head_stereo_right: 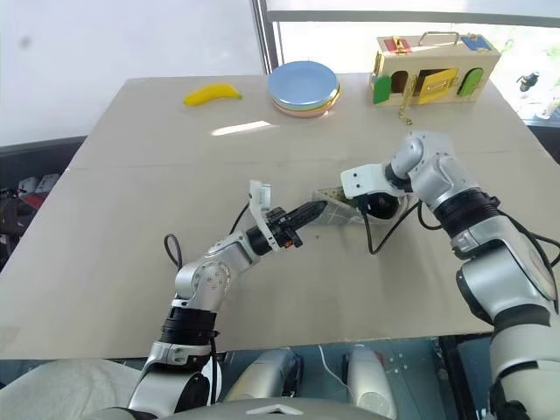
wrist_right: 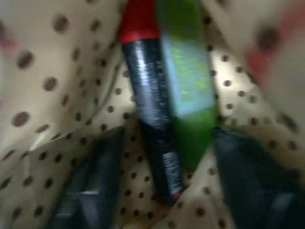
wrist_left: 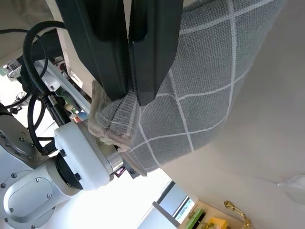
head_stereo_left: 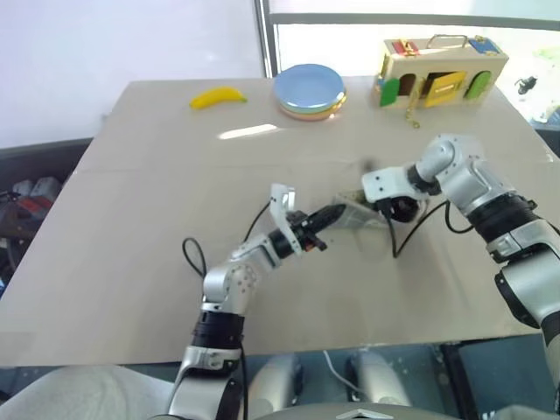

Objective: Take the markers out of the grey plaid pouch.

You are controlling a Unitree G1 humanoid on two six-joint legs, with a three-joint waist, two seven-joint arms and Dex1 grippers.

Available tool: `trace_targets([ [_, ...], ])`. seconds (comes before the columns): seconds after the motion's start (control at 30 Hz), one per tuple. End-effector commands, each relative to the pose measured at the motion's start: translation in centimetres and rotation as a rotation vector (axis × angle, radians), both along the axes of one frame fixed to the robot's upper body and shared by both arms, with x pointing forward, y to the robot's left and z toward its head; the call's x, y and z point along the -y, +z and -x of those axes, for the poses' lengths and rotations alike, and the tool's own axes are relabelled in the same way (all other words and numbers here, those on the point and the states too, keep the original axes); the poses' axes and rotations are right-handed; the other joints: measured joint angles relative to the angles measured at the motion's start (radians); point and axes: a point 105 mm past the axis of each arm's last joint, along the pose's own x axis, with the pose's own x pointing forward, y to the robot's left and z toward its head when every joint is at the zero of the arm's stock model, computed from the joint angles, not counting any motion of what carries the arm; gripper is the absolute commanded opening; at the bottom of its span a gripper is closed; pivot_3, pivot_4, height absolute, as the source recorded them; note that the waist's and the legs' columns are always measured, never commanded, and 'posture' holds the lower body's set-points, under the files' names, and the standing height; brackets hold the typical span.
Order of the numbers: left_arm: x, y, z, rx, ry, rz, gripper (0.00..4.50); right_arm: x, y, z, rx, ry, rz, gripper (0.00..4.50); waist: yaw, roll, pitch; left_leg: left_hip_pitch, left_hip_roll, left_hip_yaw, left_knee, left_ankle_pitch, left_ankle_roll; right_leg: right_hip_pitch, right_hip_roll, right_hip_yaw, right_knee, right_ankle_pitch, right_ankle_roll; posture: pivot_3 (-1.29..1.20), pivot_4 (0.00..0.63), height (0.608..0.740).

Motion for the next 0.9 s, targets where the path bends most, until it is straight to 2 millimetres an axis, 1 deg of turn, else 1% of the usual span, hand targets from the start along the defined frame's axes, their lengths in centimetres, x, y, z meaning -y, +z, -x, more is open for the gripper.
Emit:
trace_targets([
  [0.03,0.1,1.0,0.2,0.029,-0.009,0.02,0.0,0.9,-1.8,0.6,-0.06,-0.014,0.029,1.11,0.001,0.0,0.0,0.0,0.0,0.0,0.0,0.0,0.0,0.0,0.0,0.0,0.0,0.0,0.0,0.0,0.15,0.74],
  [0.07,0.1,1.0,0.2,0.028,-0.009,0.019,0.0,0.9,-1.7,0.6,-0.056,-0.014,0.025,0.91,0.001,0.0,0.0,0.0,0.0,0.0,0.0,0.0,0.0,0.0,0.0,0.0,0.0,0.0,0.0,0.0,0.15,0.74],
  [0.1,0.1,1.0,0.2,0.028,-0.009,0.019,0.0,0.9,-1.7,0.5,-0.053,-0.015,0.023,0.44,0.001,0.0,0.0,0.0,0.0,0.0,0.0,0.0,0.0,0.0,0.0,0.0,0.0,0.0,0.0,0.0,0.15,0.74],
  [0.13,0.1,0.9,0.2,0.028,-0.009,0.019,0.0,1.0,-1.5,0.5,-0.044,-0.016,0.016,0.36,0.0,0.0,0.0,0.0,0.0,0.0,0.0,0.0,0.0,0.0,0.0,0.0,0.0,0.0,0.0,0.0,0.15,0.74],
  [0.27,0.0,0.8,0.2,0.033,-0.008,0.008,0.0,0.8,0.4,0.9,-0.013,-0.009,-0.063,0.36,0.002,0.0,0.0,0.0,0.0,0.0,0.0,0.0,0.0,0.0,0.0,0.0,0.0,0.0,0.0,0.0,0.15,0.74],
  [0.4,0.1,0.8,0.2,0.04,-0.009,0.002,0.0,0.6,2.1,2.2,-0.021,0.018,-0.141,0.36,0.002,0.0,0.0,-0.002,0.0,0.0,0.0,0.0,0.0,0.0,0.0,0.0,0.0,0.0,0.0,0.0,0.15,0.74],
  [0.57,-0.1,0.7,0.2,0.076,0.004,-0.025,0.0,1.1,4.3,4.1,-0.006,0.059,-0.223,0.36,0.002,0.0,0.001,-0.003,0.0,-0.001,-0.001,0.0,0.0,-0.001,0.0,0.0,-0.001,0.0,0.0,0.0,0.15,0.74],
  [0.67,0.2,1.2,0.3,0.134,0.011,-0.042,0.0,1.5,5.2,4.0,0.035,0.014,-0.291,0.36,0.0,0.0,0.001,-0.002,0.0,0.0,-0.001,0.0,0.0,-0.001,0.0,0.0,-0.001,0.0,0.0,0.0,0.15,0.74],
  [0.77,0.6,1.3,0.9,0.197,-0.019,-0.079,0.0,2.3,5.7,3.5,0.064,-0.07,-0.342,0.36,0.002,0.0,0.001,-0.002,0.0,0.0,-0.001,0.0,0.0,-0.001,0.0,0.0,-0.001,0.0,0.0,0.0,0.15,0.74],
  [0.83,0.9,1.2,1.3,0.225,-0.039,-0.093,0.0,2.7,5.5,3.5,0.068,-0.1,-0.348,0.36,0.002,0.0,0.001,-0.002,0.0,0.0,-0.001,0.0,0.0,-0.001,0.0,0.0,-0.001,0.0,0.0,0.0,0.15,0.74],
  [0.9,1.0,1.2,1.5,0.233,-0.044,-0.095,0.0,2.8,5.3,3.6,0.059,-0.124,-0.372,0.36,0.003,0.0,0.001,-0.002,0.0,0.0,-0.001,0.0,0.0,-0.001,-0.001,0.0,-0.001,0.0,0.0,0.0,0.15,0.74],
])
